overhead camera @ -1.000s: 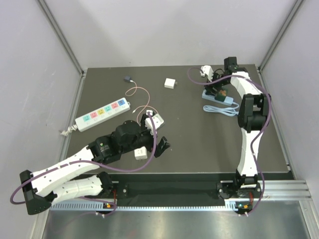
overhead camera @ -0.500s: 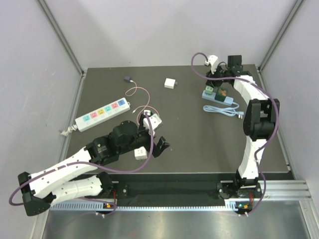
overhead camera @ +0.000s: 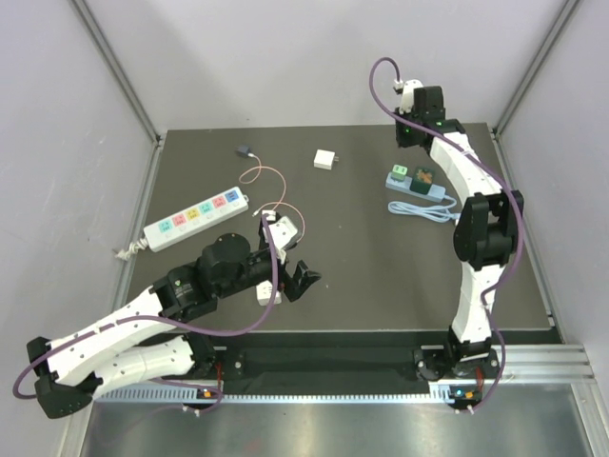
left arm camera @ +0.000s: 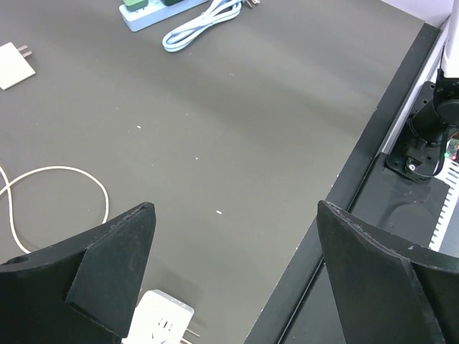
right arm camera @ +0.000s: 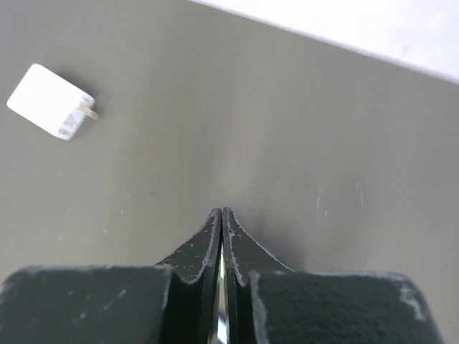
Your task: Insert the plug
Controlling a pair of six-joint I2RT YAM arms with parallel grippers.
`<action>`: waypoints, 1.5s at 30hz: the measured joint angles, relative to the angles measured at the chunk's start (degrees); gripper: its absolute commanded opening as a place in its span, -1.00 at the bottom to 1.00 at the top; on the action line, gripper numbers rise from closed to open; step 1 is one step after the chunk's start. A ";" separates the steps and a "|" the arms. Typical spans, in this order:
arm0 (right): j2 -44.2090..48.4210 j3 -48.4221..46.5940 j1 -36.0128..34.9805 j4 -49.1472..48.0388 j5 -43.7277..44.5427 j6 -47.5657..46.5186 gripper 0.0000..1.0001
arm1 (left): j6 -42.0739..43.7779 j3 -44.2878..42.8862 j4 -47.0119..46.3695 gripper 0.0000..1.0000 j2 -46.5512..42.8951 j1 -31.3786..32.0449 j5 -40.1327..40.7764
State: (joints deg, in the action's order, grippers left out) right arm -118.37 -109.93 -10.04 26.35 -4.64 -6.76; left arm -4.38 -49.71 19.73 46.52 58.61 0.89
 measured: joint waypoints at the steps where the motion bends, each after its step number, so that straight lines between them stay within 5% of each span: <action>1: 0.00 0.00 -0.09 0.87 1.09 0.79 -1.00 | 0.00 0.02 0.00 0.96 0.00 0.00 0.00; 31: -4.55 4.35 -0.31 5.35 6.56 9.38 -1.00 | 0.00 0.35 0.00 0.96 0.15 0.00 0.04; 45: -4.55 -3.89 -0.28 11.58 6.47 9.33 -1.00 | -1.99 0.35 0.00 0.97 -0.33 0.00 0.96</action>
State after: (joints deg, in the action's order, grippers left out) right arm -122.91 -113.82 -10.33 37.93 1.83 2.57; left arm -6.37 -49.36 19.73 46.19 58.61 1.85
